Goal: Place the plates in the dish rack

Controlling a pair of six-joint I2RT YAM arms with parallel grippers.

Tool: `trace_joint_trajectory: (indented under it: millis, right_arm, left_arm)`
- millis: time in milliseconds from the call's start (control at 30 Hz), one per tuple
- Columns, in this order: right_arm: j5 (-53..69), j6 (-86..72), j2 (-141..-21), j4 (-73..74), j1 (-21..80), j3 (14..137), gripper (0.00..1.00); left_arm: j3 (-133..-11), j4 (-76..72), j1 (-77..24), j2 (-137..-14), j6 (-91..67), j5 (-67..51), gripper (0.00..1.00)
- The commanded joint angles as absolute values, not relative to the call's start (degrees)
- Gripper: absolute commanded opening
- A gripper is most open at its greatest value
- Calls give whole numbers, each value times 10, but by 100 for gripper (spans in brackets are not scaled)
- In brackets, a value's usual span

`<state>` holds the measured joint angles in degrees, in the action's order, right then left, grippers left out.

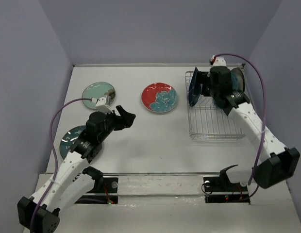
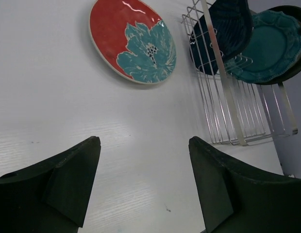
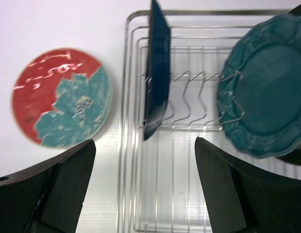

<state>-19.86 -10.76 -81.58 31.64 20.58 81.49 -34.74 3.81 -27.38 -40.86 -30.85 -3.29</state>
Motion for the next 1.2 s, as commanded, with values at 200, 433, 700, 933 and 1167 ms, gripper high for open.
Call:
trace_joint_trajectory:
  millis: [200,433,700,933,1167]
  right_arm:
    - [134,-258,-569,8,255,475,86]
    - [156,-269,-480,-31,274,384,87]
    - [164,-268,-432,-33,274,336,86]
    - [178,-279,-434,-50,274,304,86]
    - [176,-273,-455,-59,274,301,86]
  left_arm:
    - [-331,-202,-272,-626,-419,75,82]
    - [-457,-247,-262,-868,-395,88,81]
    - [-569,-260,-244,-1047,-388,58,72]
    - [-631,-284,-242,-1150,-420,44,59]
    - [-629,-334,-235,-1180,-463,28,21]
